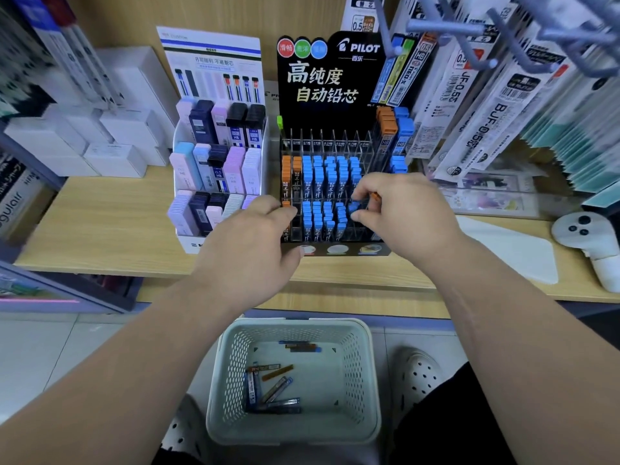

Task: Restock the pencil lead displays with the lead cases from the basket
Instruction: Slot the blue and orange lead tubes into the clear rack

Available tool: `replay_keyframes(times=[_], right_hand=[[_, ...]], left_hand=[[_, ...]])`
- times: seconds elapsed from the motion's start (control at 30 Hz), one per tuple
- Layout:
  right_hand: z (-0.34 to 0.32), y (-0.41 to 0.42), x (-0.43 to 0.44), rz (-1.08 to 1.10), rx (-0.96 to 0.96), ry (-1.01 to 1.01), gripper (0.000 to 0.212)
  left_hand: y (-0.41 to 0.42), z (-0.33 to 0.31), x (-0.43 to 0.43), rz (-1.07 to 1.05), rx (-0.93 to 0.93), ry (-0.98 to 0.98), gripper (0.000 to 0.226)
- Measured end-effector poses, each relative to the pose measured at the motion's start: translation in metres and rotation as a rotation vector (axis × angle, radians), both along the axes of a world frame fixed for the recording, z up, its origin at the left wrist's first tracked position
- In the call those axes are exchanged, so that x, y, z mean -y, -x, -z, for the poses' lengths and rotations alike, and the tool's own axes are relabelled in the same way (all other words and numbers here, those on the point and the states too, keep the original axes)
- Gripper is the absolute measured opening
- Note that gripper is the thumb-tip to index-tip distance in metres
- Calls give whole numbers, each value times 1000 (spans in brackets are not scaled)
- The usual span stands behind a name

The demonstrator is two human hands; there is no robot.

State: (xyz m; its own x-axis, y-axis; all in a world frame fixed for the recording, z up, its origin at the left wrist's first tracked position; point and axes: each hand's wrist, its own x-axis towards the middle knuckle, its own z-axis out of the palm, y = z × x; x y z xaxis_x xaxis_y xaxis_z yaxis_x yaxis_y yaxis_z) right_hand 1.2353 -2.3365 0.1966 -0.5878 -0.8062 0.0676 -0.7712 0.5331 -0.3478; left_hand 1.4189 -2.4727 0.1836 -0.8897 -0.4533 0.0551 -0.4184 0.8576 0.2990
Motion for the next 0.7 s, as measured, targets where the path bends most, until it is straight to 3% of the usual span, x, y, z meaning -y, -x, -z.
replay_keyframes(times=[0.17,0.27,0.3,0.4,0.47,0.57,0.7], right_hand=[[1,0,1,9,-10,-8,18],[-7,-1,2,81,148,196,5],[-10,-2,3,131,351,339,7],[-26,-17,5,200,1243,830,21],[-32,-28,6,195,1543,972,25],[-32,-44,10,190,1650,1028,25],[-28,-57,10,177,1550,975,24]], left_hand=[[-1,0,1,-11,-11,-19,61],[-2,-7,-4,-66,-141,-116,49],[-1,-11,-8,-101,-202,-212,40],[6,-25,-25,-201,-331,-714,14],[8,-31,-37,-198,-354,-1010,14],[10,-31,-49,-172,-331,-1167,15],[14,-21,-56,-240,-367,-1203,11]])
